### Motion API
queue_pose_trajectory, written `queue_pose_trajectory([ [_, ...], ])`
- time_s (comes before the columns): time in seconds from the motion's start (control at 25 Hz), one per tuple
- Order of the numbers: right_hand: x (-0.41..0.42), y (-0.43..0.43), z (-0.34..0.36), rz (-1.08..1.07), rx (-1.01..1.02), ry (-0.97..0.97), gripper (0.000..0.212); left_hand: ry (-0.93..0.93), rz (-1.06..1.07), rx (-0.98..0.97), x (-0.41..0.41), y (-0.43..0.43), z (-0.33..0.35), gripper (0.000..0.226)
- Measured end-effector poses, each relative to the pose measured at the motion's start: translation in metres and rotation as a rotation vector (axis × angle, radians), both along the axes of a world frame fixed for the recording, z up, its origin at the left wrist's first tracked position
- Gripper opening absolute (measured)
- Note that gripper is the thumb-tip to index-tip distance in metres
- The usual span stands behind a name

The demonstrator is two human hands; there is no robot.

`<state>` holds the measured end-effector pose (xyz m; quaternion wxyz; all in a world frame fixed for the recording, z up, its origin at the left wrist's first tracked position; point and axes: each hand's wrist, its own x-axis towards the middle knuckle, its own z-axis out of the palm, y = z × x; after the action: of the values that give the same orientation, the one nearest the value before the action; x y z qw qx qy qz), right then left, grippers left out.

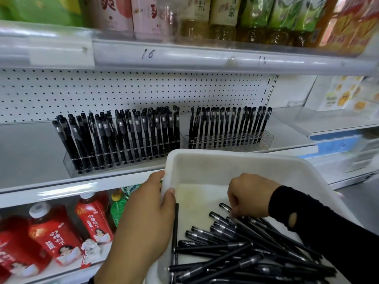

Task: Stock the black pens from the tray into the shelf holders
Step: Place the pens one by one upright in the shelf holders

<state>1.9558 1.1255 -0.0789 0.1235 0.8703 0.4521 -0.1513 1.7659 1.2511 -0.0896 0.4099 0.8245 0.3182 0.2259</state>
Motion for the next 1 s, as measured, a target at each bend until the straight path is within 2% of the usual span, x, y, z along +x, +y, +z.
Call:
queue_pose_trajectory([
  [0.12, -0.006, 0.003, -0.004, 0.021, -0.082, -0.049, 0.031, 0.005, 0.011, -0.007, 0.000, 0.000, 0.000, 0.031],
  [0.24, -0.009, 0.004, 0.002, -0.002, -0.007, 0.004, 0.026, -0.006, 0.013, -0.007, -0.002, 0.000, 0.002, 0.032],
  [0.44, 0.004, 0.009, 0.038, -0.140, 0.462, 0.348, 0.007, 0.005, 0.007, 0.011, -0.001, 0.001, -0.001, 0.029],
  [0.64, 0.033, 0.029, 0.062, -0.223, 1.049, 0.482, 0.007, 0.006, 0.012, 0.019, -0.001, 0.000, -0.001, 0.030],
  [0.76, 0.049, 0.049, 0.064, -0.280, 1.263, 0.415, 0.010, 0.003, 0.012, 0.015, -0.001, 0.000, 0.000, 0.027],
  [0.92, 0.066, 0.079, 0.061, -0.335, 1.392, 0.346, 0.018, -0.009, 0.009, 0.039, 0.000, -0.001, 0.000, 0.031],
  [1.0, 0.072, 0.093, 0.056, -0.339, 1.395, 0.274, 0.019, -0.017, 0.005, 0.031, 0.000, 0.000, -0.001, 0.032],
])
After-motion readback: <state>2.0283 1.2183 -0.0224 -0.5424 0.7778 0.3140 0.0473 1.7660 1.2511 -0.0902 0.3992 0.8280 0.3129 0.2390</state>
